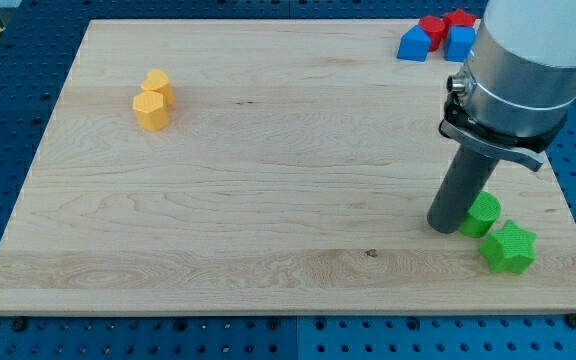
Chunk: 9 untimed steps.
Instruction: Move your arm right side of the board
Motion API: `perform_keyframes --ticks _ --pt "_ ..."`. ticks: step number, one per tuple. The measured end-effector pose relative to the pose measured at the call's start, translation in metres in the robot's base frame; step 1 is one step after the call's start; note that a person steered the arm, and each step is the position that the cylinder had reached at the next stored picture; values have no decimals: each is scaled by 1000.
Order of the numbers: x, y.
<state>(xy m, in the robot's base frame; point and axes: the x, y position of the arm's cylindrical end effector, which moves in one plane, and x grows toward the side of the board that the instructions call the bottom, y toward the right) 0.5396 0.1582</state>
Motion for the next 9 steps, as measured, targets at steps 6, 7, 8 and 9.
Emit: perform_keyframes --ticks 6,7,8,9 --pt "-109 7" --pt "-109 21" --pt "-109 22" --pt "-121 59"
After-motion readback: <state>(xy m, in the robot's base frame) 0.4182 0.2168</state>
